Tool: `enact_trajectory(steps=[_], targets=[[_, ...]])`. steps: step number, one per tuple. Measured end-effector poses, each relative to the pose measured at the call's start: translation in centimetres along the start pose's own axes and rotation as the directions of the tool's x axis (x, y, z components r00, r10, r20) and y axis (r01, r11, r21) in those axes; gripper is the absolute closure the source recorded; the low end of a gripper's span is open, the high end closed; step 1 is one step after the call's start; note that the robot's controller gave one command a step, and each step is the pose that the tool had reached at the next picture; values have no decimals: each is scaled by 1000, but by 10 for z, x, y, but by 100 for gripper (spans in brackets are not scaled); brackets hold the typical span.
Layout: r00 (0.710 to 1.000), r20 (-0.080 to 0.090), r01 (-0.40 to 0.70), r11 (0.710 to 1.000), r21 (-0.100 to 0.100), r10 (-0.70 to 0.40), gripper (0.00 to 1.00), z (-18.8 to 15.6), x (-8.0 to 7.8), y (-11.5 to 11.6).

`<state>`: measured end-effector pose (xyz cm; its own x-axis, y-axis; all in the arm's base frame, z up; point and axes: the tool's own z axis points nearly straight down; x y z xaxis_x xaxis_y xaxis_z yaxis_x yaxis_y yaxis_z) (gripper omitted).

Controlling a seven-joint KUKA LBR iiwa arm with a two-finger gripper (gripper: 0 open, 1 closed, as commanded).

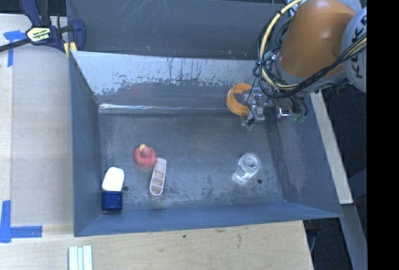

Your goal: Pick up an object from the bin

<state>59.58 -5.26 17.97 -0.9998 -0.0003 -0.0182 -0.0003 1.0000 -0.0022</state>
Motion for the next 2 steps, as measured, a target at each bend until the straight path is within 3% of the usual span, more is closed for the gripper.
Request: enact_trajectory(steps=[1, 2], targets=[[956, 3, 293, 956, 1, -293, 100, 36, -5, 36], [998, 1, 68, 998, -1, -68, 100, -54, -3, 17]])
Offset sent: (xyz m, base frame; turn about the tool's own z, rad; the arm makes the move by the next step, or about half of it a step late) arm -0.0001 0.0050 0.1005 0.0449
